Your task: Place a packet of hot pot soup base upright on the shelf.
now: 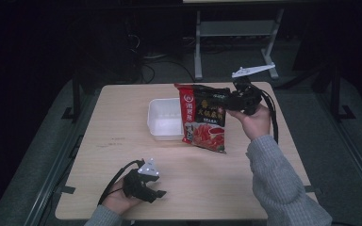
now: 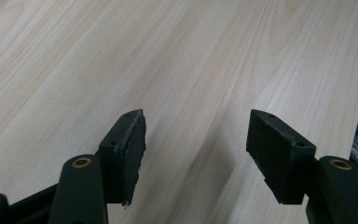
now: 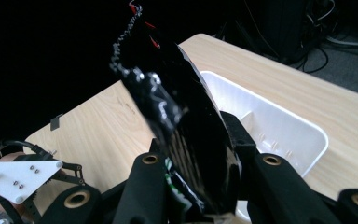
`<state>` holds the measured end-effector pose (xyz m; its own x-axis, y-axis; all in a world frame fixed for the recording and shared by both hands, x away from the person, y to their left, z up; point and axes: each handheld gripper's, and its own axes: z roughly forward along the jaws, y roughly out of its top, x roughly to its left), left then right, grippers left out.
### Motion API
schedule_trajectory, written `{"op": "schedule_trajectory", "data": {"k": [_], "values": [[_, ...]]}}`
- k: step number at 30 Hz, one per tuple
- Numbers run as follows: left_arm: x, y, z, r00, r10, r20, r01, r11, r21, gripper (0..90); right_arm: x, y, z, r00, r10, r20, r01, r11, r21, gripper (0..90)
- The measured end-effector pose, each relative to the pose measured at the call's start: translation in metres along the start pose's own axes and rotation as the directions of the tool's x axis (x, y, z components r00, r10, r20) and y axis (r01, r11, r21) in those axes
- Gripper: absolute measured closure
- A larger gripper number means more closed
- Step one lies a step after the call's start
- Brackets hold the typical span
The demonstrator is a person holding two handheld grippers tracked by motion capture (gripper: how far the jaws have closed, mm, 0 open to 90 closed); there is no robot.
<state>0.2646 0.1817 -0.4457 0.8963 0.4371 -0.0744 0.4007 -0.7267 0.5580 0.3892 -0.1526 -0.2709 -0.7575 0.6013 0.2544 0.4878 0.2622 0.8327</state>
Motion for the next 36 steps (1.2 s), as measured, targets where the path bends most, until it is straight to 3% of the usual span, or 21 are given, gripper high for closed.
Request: {"op": "schedule_trajectory", "data": {"k": [9, 20, 36], "values": [[0.003, -0.002, -0.003, 0.9999, -0.010, 0.003, 0.010, 0.9998, -0.015, 37.1, -0.006, 0.024, 0.007, 0.9992, 0.002, 0.040, -0.002, 1.000, -0.011, 73.6], [0.005, -0.003, -0.004, 0.9999, -0.017, 0.003, 0.017, 0.9998, -0.014, 37.0, -0.018, 0.038, 0.018, 0.9963, 0.023, 0.083, -0.021, 1.000, -0.020, 73.6], [0.005, -0.004, -0.003, 0.9999, -0.010, 0.009, 0.010, 0.9999, -0.011, 37.1, -0.041, 0.044, 0.041, 0.9763, 0.097, 0.194, -0.083, 0.993, -0.078, 73.5]]}}
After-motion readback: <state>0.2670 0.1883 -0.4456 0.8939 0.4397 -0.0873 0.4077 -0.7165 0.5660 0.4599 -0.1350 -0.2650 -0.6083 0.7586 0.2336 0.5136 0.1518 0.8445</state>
